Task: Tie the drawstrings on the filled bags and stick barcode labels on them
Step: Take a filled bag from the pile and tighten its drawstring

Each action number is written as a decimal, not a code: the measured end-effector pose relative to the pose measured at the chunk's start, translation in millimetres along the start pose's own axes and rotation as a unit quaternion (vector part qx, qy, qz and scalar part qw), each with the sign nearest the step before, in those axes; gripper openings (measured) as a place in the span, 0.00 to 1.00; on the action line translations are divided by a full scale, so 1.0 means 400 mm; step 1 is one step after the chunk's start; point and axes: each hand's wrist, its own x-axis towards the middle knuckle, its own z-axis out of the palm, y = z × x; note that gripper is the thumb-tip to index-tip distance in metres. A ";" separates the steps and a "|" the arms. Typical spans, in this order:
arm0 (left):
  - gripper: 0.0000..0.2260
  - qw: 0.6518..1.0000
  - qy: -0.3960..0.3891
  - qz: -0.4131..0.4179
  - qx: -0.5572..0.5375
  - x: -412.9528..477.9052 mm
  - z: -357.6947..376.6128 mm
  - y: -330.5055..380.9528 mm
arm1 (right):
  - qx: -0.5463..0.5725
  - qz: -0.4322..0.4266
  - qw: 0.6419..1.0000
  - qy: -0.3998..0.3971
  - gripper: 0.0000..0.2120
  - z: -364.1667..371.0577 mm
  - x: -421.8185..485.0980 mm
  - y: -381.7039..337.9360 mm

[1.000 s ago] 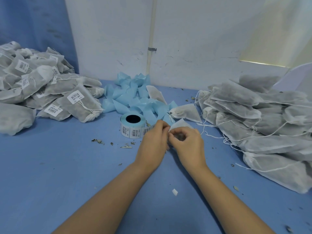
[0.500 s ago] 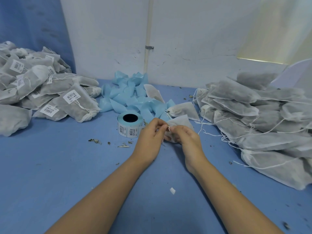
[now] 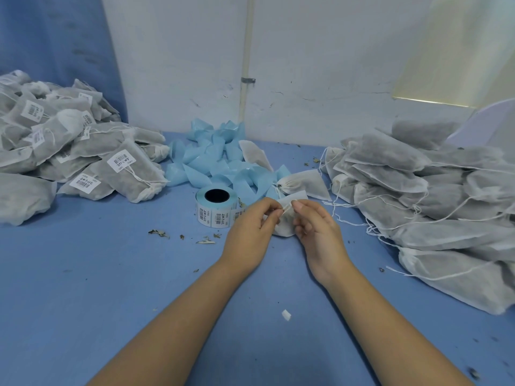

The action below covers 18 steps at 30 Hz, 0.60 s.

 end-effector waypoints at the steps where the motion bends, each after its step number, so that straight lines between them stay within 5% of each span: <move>1: 0.04 1.000 -0.004 0.001 0.010 0.000 0.001 0.001 | 0.014 0.005 1.000 0.006 0.04 -0.002 0.002 -0.001; 13: 0.05 0.999 -0.018 -0.004 0.038 -0.002 0.003 0.005 | 0.103 0.024 0.993 0.056 0.03 -0.007 0.012 -0.002; 18: 0.05 0.996 0.074 -0.043 0.014 0.004 -0.007 -0.008 | 0.027 0.100 0.994 -0.044 0.04 -0.005 0.008 -0.012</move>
